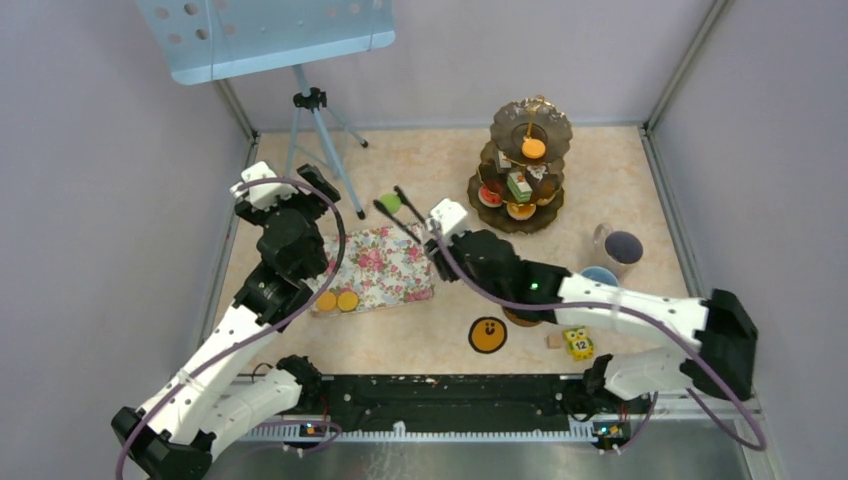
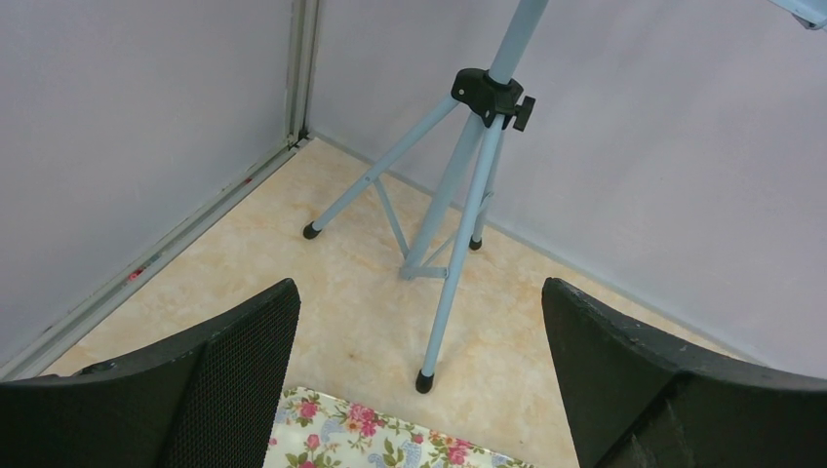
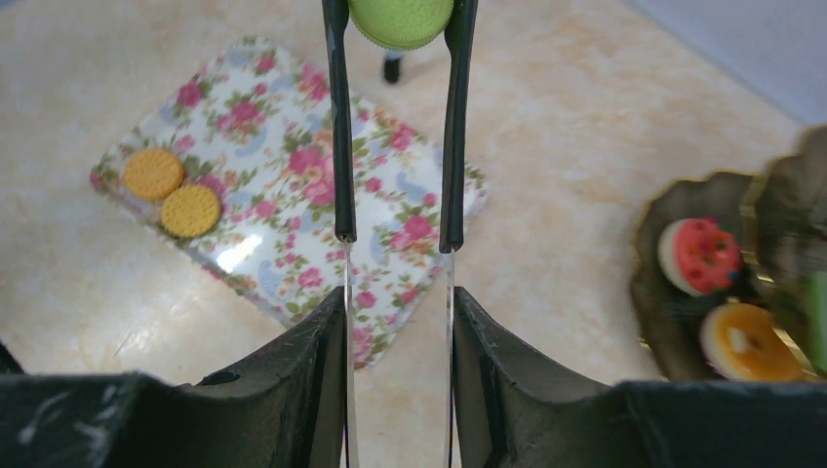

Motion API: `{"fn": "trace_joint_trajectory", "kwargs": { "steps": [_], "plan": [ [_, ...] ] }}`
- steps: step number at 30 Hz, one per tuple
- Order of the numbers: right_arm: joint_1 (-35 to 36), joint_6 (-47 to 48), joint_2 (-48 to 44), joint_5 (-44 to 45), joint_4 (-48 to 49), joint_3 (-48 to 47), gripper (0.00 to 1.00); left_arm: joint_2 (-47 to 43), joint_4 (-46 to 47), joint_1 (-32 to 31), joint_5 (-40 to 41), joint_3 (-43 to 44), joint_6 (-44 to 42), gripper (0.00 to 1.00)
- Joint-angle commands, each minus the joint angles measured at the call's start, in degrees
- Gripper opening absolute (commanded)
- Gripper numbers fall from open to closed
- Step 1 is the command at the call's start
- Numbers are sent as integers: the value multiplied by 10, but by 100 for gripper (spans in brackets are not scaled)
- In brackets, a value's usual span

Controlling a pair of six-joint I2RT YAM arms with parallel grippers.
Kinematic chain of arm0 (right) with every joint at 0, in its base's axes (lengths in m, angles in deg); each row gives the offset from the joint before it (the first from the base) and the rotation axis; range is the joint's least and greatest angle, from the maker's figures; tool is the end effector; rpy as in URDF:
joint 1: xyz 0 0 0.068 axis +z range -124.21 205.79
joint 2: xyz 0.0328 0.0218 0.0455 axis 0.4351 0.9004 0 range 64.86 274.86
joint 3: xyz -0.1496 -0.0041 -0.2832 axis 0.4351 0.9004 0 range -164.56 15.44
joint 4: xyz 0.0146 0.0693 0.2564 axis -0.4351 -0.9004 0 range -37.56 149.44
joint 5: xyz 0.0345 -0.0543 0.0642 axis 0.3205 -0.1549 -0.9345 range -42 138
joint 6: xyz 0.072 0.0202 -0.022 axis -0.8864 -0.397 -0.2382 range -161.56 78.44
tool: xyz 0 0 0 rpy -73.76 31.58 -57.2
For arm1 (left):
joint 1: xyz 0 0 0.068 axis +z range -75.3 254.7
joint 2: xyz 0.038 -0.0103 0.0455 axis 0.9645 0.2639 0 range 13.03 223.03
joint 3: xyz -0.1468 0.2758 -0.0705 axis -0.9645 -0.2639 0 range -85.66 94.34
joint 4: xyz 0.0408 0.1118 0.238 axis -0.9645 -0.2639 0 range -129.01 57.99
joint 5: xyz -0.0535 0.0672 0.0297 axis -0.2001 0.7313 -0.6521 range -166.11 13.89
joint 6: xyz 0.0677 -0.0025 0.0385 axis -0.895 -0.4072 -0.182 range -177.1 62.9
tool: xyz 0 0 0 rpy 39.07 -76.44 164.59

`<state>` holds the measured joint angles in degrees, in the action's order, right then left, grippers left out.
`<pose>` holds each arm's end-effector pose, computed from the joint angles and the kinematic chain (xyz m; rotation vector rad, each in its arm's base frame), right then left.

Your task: Serve the afternoon tea

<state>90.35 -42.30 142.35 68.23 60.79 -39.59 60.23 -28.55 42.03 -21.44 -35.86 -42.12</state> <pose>0.1640 0.2912 0.3297 -0.8173 1.7578 0.4227 0.1693 -0.0439 0.4262 -0.5422 1.4091 0.0312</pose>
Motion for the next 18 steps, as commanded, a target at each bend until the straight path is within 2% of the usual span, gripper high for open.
{"fn": "trace_joint_trajectory", "kwargs": {
  "steps": [1,4,8,18],
  "plan": [
    [-43,-2,-108,99,-53,-6,5,7,16,5,-13,2,6,99],
    [-99,4,-136,95,-88,-41,5,11,11,6,-19,5,11,99],
    [-181,12,-114,64,-133,-110,5,14,8,6,-24,6,14,99],
    [-275,-46,-20,56,-243,-247,5,14,7,7,-28,8,13,99]
  ]
}}
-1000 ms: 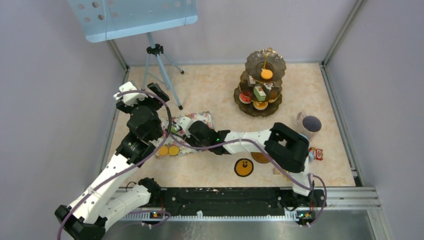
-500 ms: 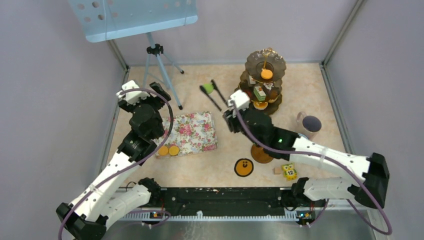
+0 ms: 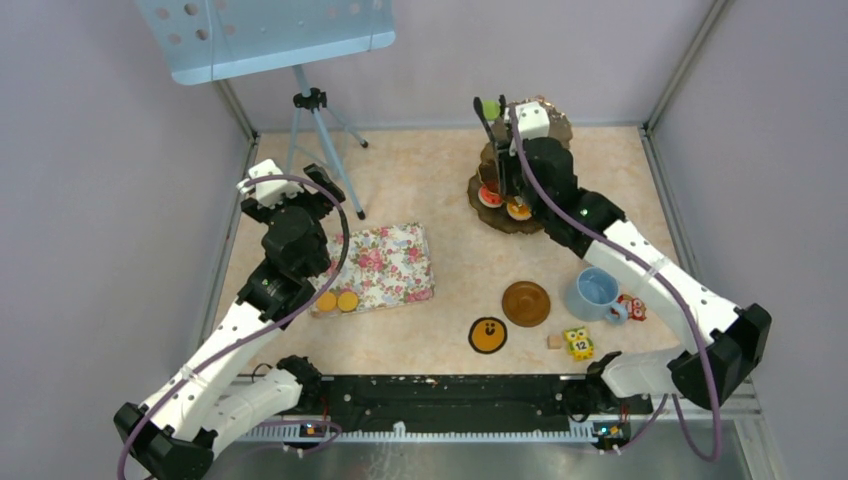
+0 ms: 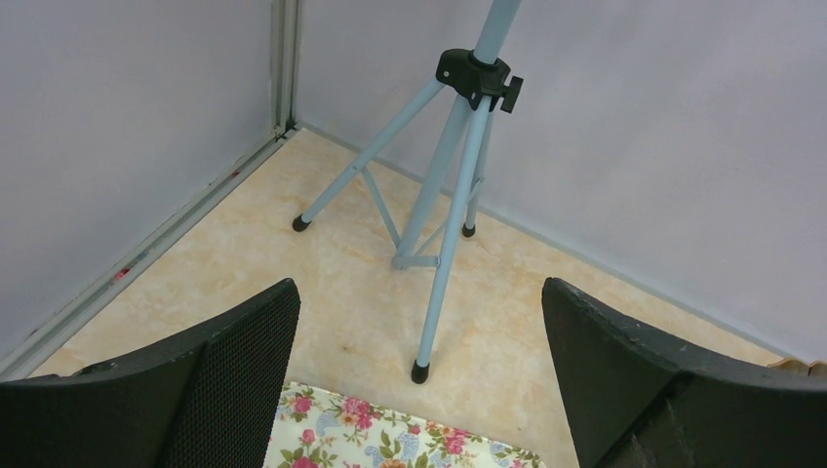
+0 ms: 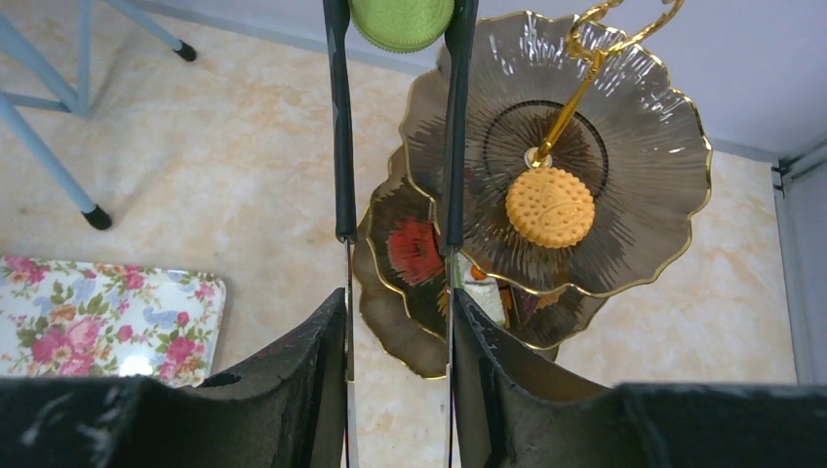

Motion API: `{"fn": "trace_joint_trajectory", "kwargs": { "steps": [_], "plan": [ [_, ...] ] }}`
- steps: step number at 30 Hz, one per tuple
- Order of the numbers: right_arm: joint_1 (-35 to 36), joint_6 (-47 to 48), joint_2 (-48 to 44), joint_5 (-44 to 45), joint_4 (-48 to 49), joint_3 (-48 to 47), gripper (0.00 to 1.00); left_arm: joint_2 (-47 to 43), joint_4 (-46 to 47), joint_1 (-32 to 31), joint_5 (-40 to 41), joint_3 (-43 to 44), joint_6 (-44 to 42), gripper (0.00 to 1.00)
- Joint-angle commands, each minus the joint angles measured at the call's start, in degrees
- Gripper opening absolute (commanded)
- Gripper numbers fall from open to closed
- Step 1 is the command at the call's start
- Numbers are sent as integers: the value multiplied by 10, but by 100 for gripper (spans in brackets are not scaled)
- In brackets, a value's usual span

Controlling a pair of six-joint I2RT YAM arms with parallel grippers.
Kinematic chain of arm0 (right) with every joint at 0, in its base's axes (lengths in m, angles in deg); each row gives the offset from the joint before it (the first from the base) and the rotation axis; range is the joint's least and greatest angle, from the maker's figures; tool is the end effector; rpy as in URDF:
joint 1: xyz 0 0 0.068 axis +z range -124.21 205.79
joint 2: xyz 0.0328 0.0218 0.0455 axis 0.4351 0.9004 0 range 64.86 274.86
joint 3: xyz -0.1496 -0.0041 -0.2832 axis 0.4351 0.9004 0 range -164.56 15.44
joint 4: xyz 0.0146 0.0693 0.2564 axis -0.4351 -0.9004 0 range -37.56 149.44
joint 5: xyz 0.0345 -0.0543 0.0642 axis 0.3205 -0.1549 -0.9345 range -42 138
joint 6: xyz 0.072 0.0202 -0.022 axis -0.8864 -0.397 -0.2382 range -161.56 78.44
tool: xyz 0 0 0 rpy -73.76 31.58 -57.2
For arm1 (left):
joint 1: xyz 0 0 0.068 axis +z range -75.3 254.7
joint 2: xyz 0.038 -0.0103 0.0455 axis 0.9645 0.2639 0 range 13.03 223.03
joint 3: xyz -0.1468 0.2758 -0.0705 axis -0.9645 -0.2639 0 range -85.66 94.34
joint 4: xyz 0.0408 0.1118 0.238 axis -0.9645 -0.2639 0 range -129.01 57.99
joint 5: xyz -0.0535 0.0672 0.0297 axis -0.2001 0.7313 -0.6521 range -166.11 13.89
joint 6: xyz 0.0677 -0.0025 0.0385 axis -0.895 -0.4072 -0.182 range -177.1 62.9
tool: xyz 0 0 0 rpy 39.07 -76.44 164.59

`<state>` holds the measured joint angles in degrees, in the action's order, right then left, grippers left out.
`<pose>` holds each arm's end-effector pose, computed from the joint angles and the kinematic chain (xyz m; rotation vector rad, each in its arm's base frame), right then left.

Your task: Serve the afternoon tea

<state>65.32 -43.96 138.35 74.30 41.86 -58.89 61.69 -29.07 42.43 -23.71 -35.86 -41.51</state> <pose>0.2564 0.1734 0.4386 -0.2776 1.8117 0.0862 0.1774 -0.0494 0.4215 -0.5104 1.4397 0.0192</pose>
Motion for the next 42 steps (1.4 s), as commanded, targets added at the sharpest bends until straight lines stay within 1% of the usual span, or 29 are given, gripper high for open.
{"fn": "trace_joint_trajectory", "kwargs": {
  "steps": [1,6,9,10,13,15,16,21,25,28,30,33,34,36,39,40,42],
  "plan": [
    [-28,-33,21,-4,-59,-55,6,-2,12,4,-5,7,7,99],
    [-56,-58,24,-20,-73,-52,10,-3,11,3,-10,7,8,99],
    [-62,-64,30,-29,-78,-55,14,-3,11,3,-10,8,8,99],
    [-62,-64,31,-31,-78,-56,17,-3,11,3,-9,7,8,99],
    [-62,-64,26,-38,-76,-54,32,-2,11,3,-9,8,8,99],
    [-62,-62,21,-37,-78,-54,39,-1,11,2,-8,8,8,99],
    [-62,-61,18,-36,-79,-54,42,-1,11,3,-8,7,8,99],
    [-62,-55,-12,-30,-79,-47,47,0,11,2,-11,8,9,99],
    [-62,-50,-31,-22,-84,-51,47,2,10,4,-11,7,9,99],
    [-59,-35,-55,-46,-69,-42,45,2,10,3,-11,7,9,99],
    [-51,-13,-67,-88,-51,-33,44,1,10,3,-9,7,9,99],
    [-21,20,-60,-212,-33,-25,44,3,10,3,-7,8,8,99],
    [-4,41,-51,-233,-30,-23,44,3,10,3,-6,8,8,99],
    [35,51,-27,-255,-11,-10,44,2,10,3,-1,7,8,99],
    [88,52,11,-270,26,18,43,0,10,3,5,7,7,99],
    [108,52,25,-247,37,26,42,-1,10,3,7,8,7,99],
    [146,44,37,-156,76,46,41,-3,12,3,7,7,5,99]
  ]
}}
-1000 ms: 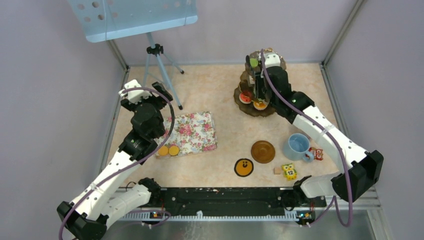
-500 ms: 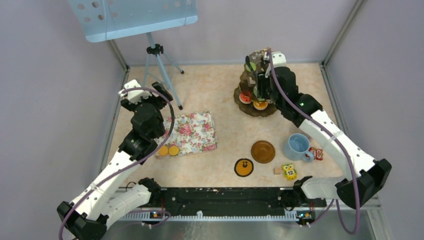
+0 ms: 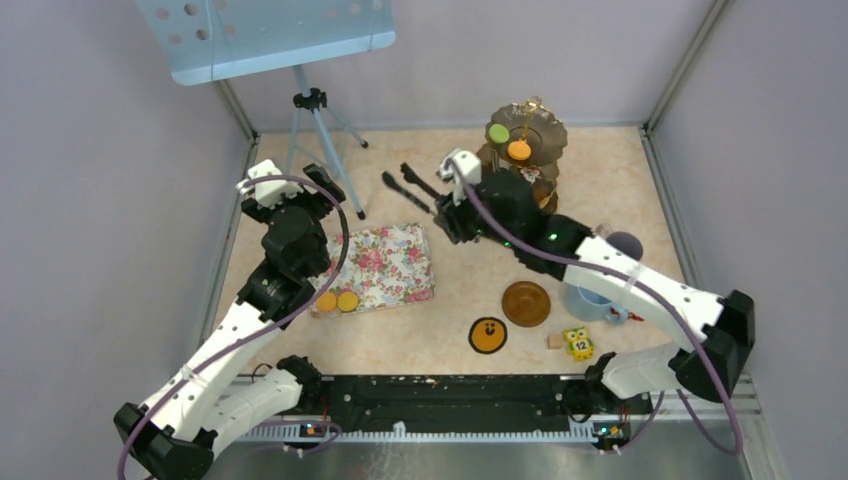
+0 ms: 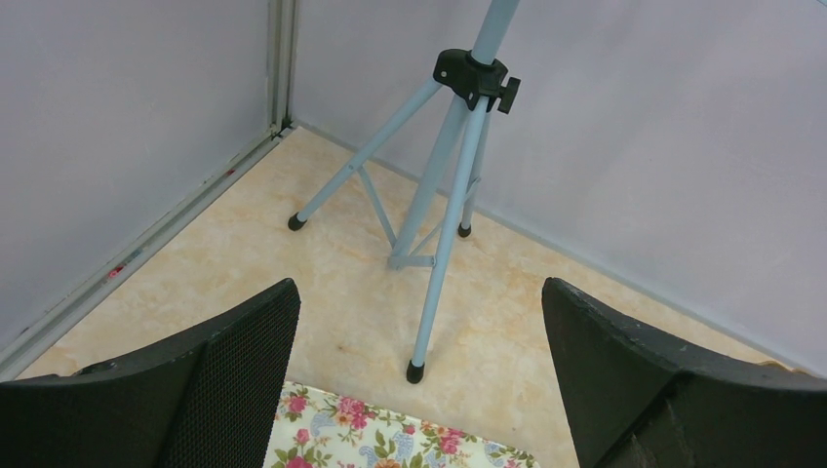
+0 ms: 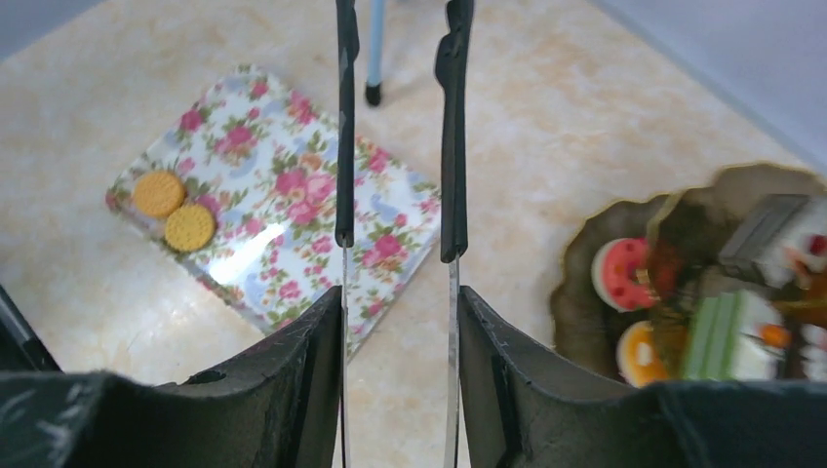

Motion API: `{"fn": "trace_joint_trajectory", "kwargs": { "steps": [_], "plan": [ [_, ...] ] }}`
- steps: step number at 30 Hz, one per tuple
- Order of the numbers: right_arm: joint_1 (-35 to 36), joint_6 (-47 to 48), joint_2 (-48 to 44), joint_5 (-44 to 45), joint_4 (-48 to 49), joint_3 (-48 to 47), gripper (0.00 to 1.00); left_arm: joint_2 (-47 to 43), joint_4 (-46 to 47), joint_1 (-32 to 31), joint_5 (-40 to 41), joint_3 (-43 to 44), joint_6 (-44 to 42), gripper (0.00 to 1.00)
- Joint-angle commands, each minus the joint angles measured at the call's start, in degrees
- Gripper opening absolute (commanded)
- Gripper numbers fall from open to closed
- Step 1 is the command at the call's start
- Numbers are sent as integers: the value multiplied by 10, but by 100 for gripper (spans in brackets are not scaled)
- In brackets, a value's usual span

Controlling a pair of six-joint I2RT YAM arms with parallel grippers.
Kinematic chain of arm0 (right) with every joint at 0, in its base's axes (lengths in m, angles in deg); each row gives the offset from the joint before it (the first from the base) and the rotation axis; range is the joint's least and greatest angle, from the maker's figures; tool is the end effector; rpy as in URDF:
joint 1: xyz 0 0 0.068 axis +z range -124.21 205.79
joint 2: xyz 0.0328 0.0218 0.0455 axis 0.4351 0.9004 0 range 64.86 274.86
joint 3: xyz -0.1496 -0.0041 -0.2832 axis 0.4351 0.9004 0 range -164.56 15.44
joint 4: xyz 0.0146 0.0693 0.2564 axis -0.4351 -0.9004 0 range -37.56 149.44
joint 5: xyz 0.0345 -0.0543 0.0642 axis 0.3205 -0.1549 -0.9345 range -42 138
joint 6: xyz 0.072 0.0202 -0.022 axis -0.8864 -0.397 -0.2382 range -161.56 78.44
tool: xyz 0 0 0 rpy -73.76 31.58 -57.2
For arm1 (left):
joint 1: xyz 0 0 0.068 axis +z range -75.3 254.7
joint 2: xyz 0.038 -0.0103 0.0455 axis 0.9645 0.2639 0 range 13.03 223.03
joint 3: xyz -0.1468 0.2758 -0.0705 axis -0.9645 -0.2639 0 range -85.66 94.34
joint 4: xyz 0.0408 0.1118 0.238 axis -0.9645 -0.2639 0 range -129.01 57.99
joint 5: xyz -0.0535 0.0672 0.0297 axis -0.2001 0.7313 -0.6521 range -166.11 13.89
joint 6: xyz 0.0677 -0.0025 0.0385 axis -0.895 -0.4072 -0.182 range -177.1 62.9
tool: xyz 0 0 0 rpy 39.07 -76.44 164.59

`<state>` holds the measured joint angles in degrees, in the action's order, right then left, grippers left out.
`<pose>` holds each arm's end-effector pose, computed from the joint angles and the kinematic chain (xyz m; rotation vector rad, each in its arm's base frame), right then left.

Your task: Serve the afternoon tea

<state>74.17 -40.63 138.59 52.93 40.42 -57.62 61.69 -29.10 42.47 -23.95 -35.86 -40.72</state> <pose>0.2135 0.2317 0.4236 -0.7563 1.7887 0.4733 0.1775 -0.0496 0.4214 -0.5173 1.4372 0.0059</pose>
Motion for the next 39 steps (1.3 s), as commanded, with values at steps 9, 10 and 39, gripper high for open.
{"fn": "trace_joint_trajectory", "kwargs": {
  "steps": [9,10,39],
  "plan": [
    [49,51,54,-33,74,58,40,-2,12,4,-1,7,-1,99],
    [61,59,62,-45,73,58,40,-2,12,3,-1,7,-1,99],
    [218,109,350,-58,145,-54,49,-10,14,5,7,7,-5,99]
  ]
}}
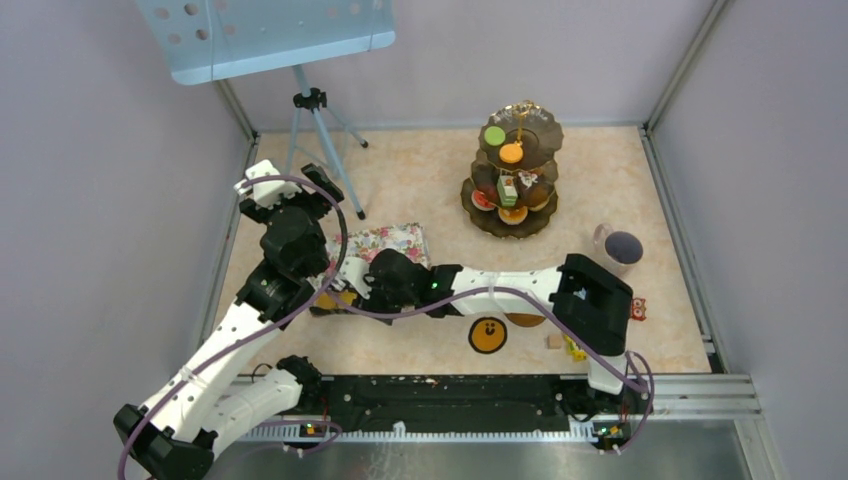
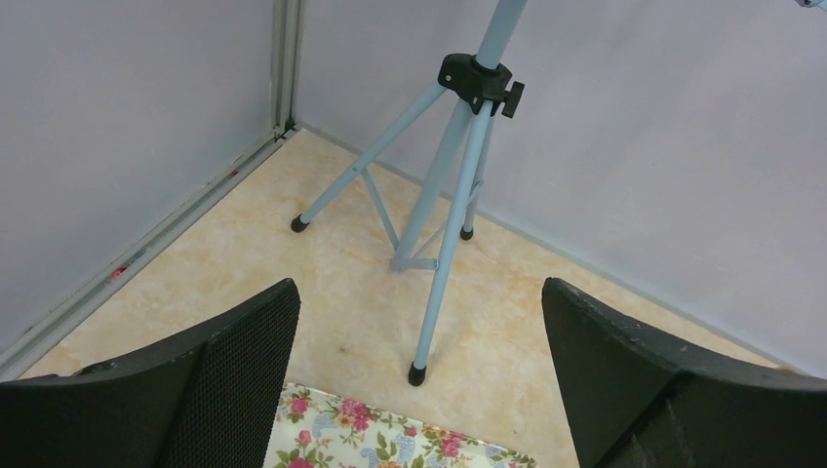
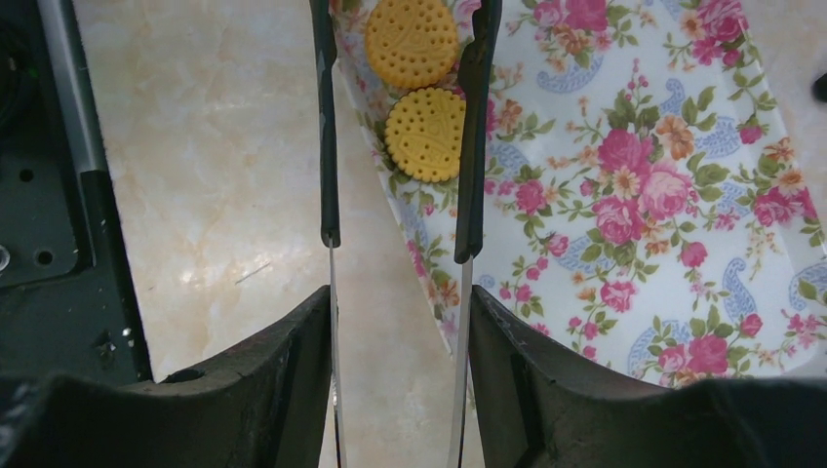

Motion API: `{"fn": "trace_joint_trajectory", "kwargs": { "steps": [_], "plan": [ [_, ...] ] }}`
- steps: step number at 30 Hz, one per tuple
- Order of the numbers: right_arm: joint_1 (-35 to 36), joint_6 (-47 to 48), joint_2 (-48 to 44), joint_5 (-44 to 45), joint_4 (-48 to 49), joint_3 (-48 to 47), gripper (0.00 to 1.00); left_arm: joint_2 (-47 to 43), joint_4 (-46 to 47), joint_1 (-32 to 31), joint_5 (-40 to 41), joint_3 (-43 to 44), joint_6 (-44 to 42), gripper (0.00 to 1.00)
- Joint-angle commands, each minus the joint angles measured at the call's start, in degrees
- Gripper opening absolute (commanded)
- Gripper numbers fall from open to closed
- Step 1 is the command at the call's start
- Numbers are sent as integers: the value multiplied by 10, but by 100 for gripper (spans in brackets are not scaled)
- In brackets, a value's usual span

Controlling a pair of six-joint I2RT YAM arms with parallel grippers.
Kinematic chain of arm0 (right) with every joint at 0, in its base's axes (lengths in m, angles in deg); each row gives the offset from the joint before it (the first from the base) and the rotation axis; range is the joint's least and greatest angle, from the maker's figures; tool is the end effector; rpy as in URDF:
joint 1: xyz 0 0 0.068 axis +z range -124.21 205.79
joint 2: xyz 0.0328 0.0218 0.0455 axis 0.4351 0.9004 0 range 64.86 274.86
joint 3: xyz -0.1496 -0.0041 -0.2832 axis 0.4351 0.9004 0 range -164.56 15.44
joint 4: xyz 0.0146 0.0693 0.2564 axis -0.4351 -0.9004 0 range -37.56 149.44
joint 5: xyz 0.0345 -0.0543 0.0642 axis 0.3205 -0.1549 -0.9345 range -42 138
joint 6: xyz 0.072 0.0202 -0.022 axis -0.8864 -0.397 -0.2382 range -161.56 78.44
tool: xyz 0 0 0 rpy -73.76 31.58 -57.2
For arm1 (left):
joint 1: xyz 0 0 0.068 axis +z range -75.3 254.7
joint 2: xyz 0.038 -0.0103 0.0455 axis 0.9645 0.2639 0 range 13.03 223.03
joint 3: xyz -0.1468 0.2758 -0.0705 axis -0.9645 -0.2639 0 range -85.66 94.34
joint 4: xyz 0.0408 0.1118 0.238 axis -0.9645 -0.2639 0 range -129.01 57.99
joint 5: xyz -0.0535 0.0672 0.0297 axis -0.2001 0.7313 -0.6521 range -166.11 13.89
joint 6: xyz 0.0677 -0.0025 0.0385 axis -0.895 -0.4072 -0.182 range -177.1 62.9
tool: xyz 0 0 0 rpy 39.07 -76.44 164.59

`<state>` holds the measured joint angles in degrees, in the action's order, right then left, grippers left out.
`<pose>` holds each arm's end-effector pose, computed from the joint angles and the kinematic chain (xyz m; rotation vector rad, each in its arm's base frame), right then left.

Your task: Serve the afternoon tea

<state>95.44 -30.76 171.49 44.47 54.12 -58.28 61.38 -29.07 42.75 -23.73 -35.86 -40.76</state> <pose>0.1569 0.4348 0.2409 -1.5189 1.7422 0.6128 0.1762 -0.0476 0.4223 -0.5256 1.4306 0.0097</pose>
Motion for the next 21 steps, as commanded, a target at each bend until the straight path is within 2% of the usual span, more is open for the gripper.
{"fn": "trace_joint_trajectory", "kwargs": {
  "steps": [1,12,16,21],
  "plan": [
    [5,10,27,29,4,-54,49,-8,14,3,4,7,-4,99],
    [5,13,49,34,-37,-69,45,-3,14,3,1,6,-3,99],
    [6,5,52,77,-41,-66,42,-1,14,3,-1,7,-3,99],
    [6,-4,34,113,-25,-50,31,2,13,2,-3,7,-2,99]
  ]
}}
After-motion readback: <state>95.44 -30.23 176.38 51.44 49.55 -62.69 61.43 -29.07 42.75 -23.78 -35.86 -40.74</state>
